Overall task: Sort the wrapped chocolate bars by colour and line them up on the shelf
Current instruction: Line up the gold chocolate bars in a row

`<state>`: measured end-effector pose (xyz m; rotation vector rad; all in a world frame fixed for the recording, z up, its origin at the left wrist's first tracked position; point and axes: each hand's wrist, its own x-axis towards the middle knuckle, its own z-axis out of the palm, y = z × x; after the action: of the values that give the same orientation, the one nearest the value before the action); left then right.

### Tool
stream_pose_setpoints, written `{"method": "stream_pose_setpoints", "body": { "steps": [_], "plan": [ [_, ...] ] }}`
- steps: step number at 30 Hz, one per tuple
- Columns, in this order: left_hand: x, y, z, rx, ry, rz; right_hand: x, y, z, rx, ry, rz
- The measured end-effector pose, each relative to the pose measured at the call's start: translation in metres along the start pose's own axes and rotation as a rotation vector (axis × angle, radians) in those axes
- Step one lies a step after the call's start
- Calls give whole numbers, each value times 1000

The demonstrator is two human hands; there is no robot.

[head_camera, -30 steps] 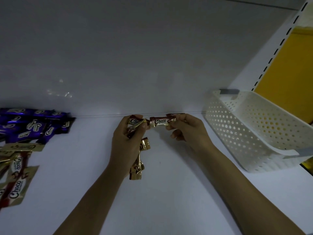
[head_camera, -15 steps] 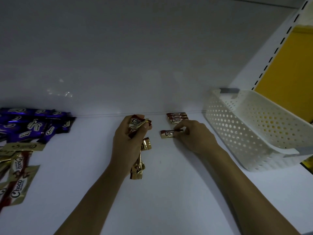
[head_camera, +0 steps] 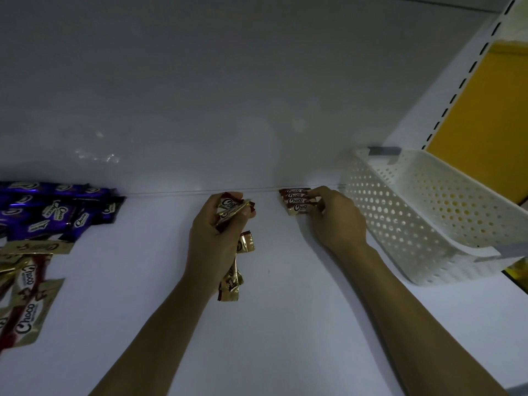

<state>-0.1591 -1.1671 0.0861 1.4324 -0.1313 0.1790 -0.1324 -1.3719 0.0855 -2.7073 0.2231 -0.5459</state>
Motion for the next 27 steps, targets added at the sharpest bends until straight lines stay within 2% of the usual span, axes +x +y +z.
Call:
{"method": "stream_pose_setpoints", "body": {
  "steps": [3, 6, 9, 12, 17, 21, 23, 25, 27],
  "plan": [
    [0, 0, 0, 14, 1, -15, -4, -7, -1, 256, 26, -74],
    [1, -2, 0, 71, -14, -15, -15, -29, -7, 566, -47, -210],
    [1, -3, 1, 175, -37, 33, -25, -47, -7, 672, -97, -409],
    [1, -4, 0, 238, -40, 69, -27, -49, -1, 686, -92, -510],
    [1, -4, -1, 182, -57, 52, -24, -46, -4, 657, -65, -483],
    [1, -3, 1, 130, -6, 21, -19, -40, -15, 762, -46, -298],
    [2, -2, 2, 87, 13, 9, -16, -30, -17, 634, -73, -258],
    [1, -2, 2, 84, 14, 12, -15, -21, -18, 381, -169, -291],
    [1, -3, 2, 87, 18, 17, -17, -17, -18, 248, -266, -301]
  ]
}}
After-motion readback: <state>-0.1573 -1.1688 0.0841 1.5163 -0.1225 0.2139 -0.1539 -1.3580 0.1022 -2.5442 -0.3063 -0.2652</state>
